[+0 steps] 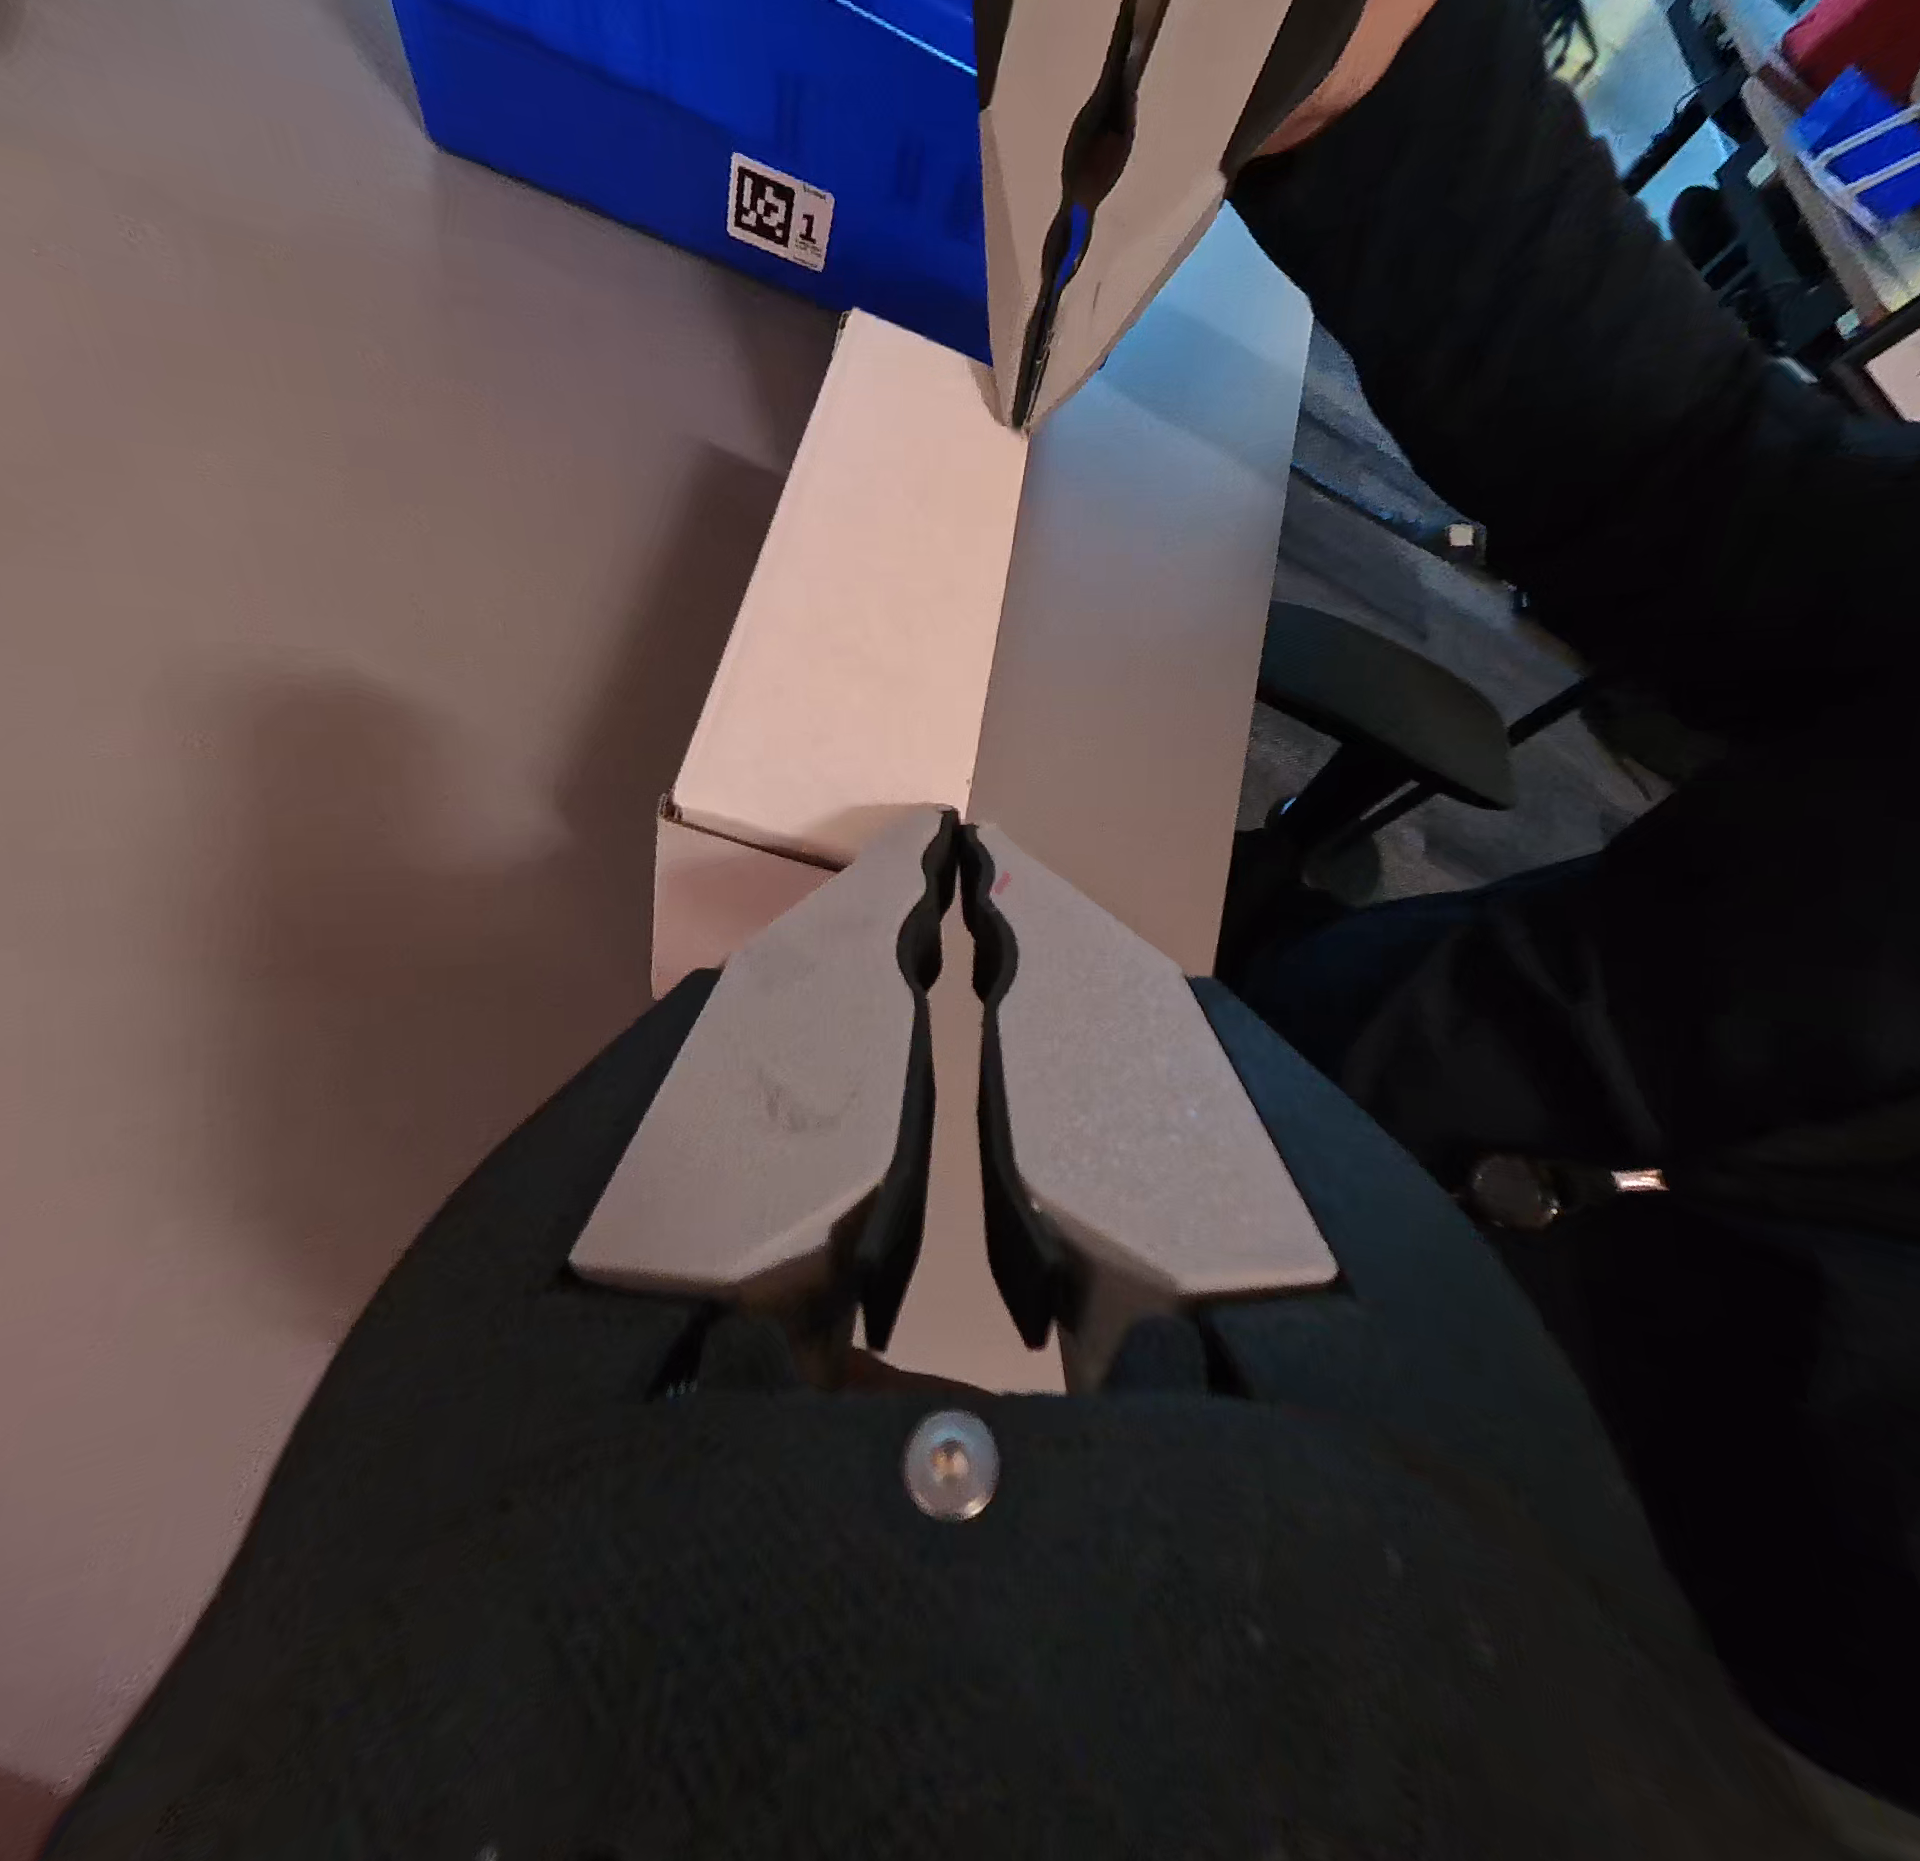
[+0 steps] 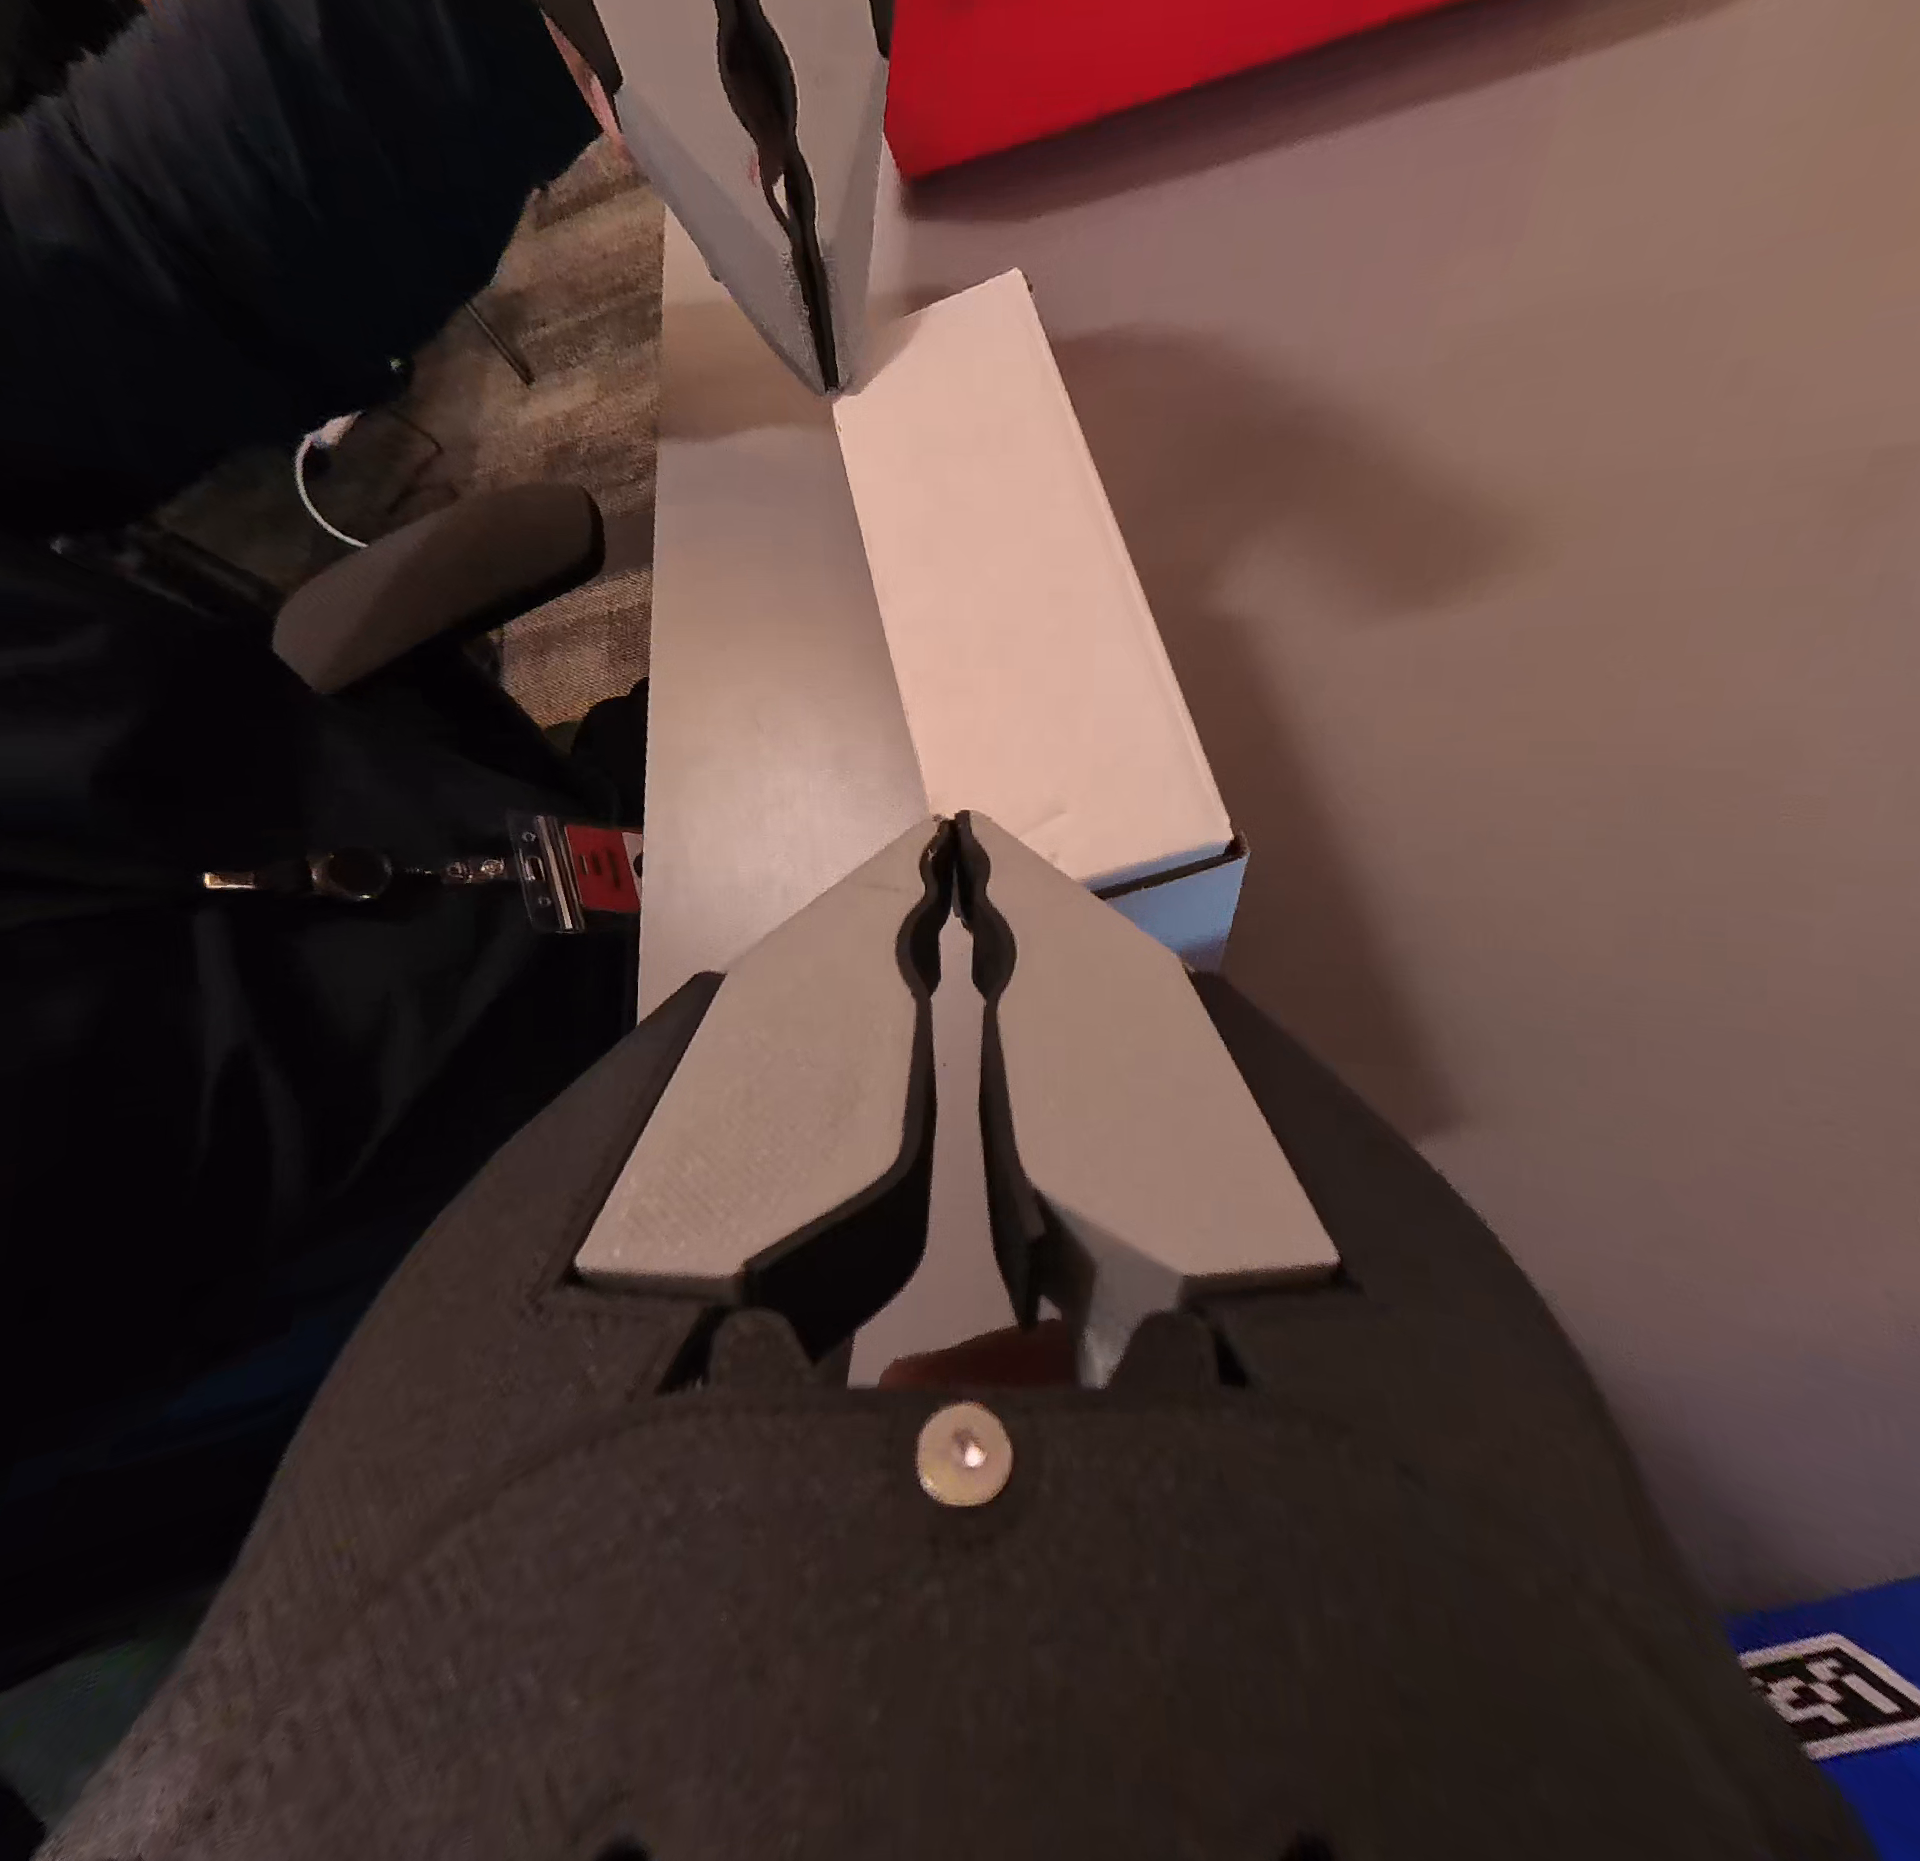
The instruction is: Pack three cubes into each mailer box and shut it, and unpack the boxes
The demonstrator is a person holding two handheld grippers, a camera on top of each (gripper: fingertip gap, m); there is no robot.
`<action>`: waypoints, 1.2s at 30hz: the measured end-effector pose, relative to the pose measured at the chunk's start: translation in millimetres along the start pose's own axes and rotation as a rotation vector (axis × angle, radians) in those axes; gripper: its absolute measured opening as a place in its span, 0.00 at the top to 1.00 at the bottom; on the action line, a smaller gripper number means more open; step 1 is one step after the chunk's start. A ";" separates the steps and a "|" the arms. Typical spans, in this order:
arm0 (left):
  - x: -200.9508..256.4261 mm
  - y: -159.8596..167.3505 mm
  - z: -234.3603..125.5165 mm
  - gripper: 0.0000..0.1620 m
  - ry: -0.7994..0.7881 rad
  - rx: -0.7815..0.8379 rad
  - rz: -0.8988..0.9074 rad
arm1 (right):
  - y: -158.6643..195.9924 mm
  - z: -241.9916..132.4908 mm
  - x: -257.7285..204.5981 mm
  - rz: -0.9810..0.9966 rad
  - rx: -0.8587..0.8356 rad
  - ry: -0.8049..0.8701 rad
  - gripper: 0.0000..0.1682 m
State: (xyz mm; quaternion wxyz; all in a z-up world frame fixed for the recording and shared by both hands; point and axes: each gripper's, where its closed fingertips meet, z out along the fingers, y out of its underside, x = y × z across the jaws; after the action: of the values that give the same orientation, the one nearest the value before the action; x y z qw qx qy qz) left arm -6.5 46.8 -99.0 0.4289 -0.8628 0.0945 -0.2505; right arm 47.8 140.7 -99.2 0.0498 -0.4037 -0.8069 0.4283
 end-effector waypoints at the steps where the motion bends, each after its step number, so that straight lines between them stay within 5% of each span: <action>1: -0.4 -0.2 -0.1 1.00 -0.002 0.003 -0.004 | -0.3 0.0 0.6 0.001 0.001 0.004 1.00; 7: -1.0 -1.3 0.6 1.00 -0.055 -0.010 0.046 | -9.1 -4.9 -1.8 -0.136 0.016 0.073 0.98; 12: -0.6 -1.0 -1.3 1.00 -0.060 -0.014 0.071 | -43.5 -12.7 -9.4 -0.219 0.087 0.147 0.57; 17: 1.9 -1.9 0.0 1.00 -0.048 0.028 0.083 | -25.2 19.2 5.4 -0.294 -0.142 0.254 0.43; 20: 2.7 -1.9 -2.8 1.00 -0.078 0.053 0.113 | -5.2 39.6 12.9 -0.335 -0.301 0.279 0.46; 22: 3.7 -1.6 -7.0 1.00 -0.111 0.069 0.143 | 5.5 47.9 20.5 -0.370 -0.383 0.315 0.61; 29: 26.7 -11.8 -55.2 0.92 -0.190 0.250 0.195 | 6.0 42.0 11.4 -0.498 -0.389 0.437 0.61; 32: 36.2 -2.7 -73.2 0.92 -0.242 0.275 0.232 | -3.3 9.6 9.3 -0.600 -0.359 0.631 0.61; 36: 43.8 12.4 -86.0 0.92 -0.303 0.287 0.260 | -21.1 -87.3 21.2 -0.694 -0.320 1.016 0.61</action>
State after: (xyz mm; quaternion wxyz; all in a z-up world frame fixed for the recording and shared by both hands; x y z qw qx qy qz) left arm -12.5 -37.0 -49.8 0.5850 -0.8013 0.1026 -0.0718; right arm 58.0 205.8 -34.6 0.5013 -0.2740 -0.8206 0.0166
